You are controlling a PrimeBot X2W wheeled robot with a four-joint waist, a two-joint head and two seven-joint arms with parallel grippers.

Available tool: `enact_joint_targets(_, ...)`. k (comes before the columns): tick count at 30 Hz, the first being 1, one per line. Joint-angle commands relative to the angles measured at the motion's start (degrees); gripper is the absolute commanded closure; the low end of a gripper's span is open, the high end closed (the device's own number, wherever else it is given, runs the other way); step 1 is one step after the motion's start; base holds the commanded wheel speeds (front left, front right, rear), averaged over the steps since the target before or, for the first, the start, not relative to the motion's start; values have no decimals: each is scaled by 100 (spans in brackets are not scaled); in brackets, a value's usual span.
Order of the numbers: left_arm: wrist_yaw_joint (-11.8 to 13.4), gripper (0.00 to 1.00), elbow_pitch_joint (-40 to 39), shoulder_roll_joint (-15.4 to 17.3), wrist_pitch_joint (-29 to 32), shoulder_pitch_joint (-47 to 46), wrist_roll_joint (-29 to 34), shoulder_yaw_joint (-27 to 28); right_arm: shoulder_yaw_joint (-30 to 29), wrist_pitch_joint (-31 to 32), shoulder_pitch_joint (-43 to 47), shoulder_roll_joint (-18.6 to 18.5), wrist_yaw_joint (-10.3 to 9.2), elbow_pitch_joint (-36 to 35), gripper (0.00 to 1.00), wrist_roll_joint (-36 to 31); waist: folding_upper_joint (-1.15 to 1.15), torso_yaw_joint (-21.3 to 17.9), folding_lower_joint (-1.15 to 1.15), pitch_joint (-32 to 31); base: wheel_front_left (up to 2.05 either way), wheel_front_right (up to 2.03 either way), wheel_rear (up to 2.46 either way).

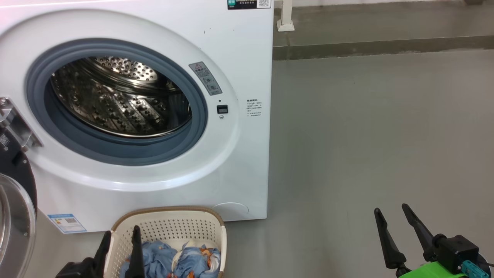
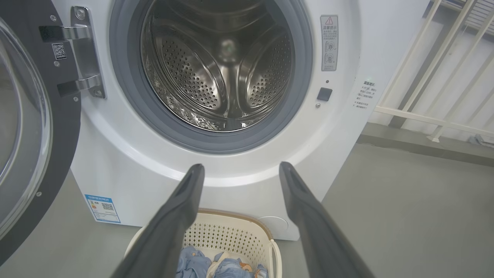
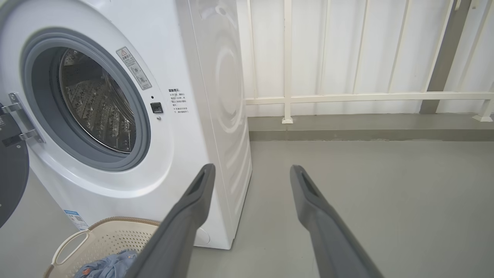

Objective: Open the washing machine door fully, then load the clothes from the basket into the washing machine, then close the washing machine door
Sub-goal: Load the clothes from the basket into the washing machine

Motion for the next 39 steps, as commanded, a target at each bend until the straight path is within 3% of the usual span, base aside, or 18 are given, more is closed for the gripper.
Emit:
enact_joint_targets(1,15,0,-116,57,-60,-188,57,175,151,-69,-70,-72,9,-124,0,0,0,1,0,6,0,0,0)
enact_joint_targets(23,36,0,-12,57,-60,-224,40,81,109,-69,-94,-66,9,-142,0,6,0,-26,0,95,0,0,0)
enact_joint_targets(39,71,0,531,56,-60,-355,-81,-169,121,-69,-118,-157,9,-100,0,24,0,-184,0,408,0,0,0)
